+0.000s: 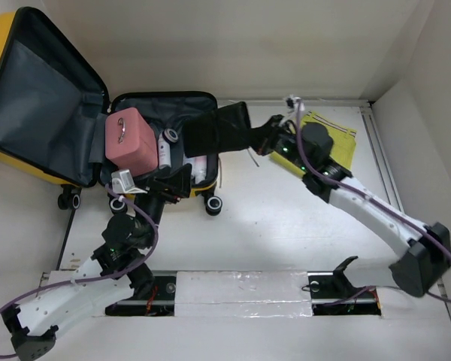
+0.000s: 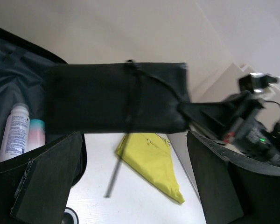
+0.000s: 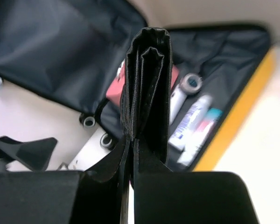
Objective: Pack the luggage
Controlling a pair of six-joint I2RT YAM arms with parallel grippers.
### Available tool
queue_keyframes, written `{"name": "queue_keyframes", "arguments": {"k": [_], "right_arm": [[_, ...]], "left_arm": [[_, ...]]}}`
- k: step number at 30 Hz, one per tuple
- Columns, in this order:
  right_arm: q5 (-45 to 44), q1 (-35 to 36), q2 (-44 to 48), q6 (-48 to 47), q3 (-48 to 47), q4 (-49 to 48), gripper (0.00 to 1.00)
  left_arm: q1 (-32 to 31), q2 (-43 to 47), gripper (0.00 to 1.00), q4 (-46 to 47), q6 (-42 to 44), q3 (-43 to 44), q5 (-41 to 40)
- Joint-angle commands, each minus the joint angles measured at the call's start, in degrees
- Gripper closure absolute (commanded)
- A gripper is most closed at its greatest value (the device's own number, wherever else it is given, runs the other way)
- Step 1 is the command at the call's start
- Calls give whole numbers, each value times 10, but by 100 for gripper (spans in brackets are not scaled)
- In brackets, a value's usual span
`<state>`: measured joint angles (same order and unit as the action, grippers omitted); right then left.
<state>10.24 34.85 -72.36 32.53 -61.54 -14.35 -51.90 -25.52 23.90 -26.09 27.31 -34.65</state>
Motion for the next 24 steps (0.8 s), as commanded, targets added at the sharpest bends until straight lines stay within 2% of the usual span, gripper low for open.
{"name": "queue_keyframes", "arguments": {"k": [1,3,4,5,7,8,10,11,12,13,15,17,18,19,21,24], "right_arm": [[14,29,-86,-13,-97,-27,100],[51,29,-191,-13,-162,-10,100],[84,34,-226,-13,-240,6,100],[91,34,-292,-13,-279,26,100],[82,34,-353,-20,-353,86,100],[82,29,-418,-27,-440,108,86],[82,23,-485,-27,-534,162,52],[82,15,-515,-27,-631,189,38],[76,8,-556,-27,-670,213,15],[76,8,-564,-33,-695,234,8],[63,3,-556,-34,-687,222,0],[52,3,-505,-48,-645,194,0],[40,3,-478,-56,-578,182,0],[21,3,-418,-66,-539,168,0],[-33,3,-364,-82,-467,127,0],[-10,-33,-303,-87,-393,127,1]], "left_arm": [[-10,14,10,26,1,-10,-42],[-10,20,10,20,1,-5,-47],[-17,20,10,12,1,-5,-59],[-22,27,10,11,6,-5,-69],[-49,44,10,11,17,-10,-108],[-56,49,10,11,30,-10,-120],[-67,56,10,11,31,-10,-146],[-67,56,10,11,31,-10,-146],[-67,56,10,11,31,-10,-146],[-67,56,10,11,38,-10,-146],[-67,50,10,11,38,-10,-152],[-67,29,10,11,43,-10,-152],[-67,19,10,17,50,-5,-152],[-67,7,10,17,50,-5,-152],[-67,-32,10,12,50,16,-146],[-67,-78,10,21,50,29,-129]]}}
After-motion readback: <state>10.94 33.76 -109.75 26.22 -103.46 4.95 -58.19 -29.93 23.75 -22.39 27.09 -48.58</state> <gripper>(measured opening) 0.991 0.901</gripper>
